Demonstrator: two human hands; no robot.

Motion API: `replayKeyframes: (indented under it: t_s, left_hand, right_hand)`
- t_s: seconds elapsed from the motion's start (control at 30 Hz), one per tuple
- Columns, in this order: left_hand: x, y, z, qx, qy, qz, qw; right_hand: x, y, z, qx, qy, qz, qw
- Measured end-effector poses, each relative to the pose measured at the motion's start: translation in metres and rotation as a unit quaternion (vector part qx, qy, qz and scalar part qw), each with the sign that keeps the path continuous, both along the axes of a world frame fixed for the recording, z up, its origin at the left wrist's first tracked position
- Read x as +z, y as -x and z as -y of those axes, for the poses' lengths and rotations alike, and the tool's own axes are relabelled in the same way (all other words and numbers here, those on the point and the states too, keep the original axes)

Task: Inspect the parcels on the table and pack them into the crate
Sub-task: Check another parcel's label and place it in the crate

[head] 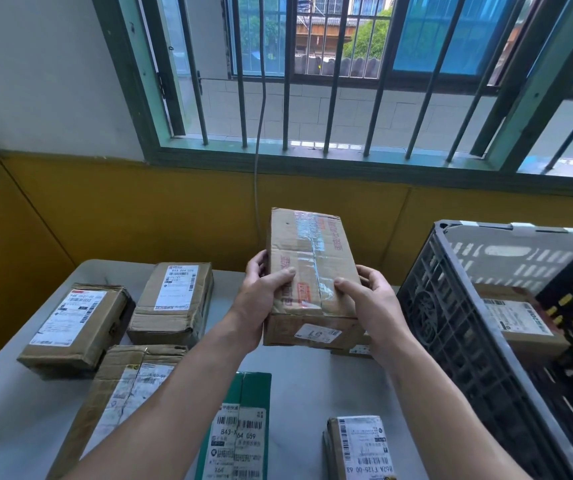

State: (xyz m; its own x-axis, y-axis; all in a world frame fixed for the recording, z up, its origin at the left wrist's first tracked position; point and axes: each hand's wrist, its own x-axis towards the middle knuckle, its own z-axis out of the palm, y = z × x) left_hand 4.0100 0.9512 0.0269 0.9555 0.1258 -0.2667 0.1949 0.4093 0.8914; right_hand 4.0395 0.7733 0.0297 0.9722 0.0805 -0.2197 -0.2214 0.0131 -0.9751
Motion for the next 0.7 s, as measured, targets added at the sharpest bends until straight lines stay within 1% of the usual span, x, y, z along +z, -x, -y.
replayKeyframes:
  t_s: [0.1,0.3,0.47,0.7]
  left_hand:
    - [-0.0019,-0.0004,-0.0008,0.004,-0.002,-0.005,1.000]
    - [-0.0010,-0.0017,0.0003,0.011,-0.016,-0.013,1.000]
    - [-0.0022,-0.0012,0.0023,0.027,-0.083,-0.015,0.996]
    - [-0.0051,0.0012,0.0066,0.016,-0.110,-0.008,0.994]
  right_hand:
    - [0.0003,0.0008,-0.0012,-0.017,0.021,0.005,1.000]
    - [0.0006,0.0008,-0.0019,-0.006,0.026,0.012,1.000]
    - [-0.0016,0.0011,-0.0007,0.004,0.025,0.021,0.999]
    - [-0.0049,0.0010,-0.0006,-0.015,0.036,0.028,0.999]
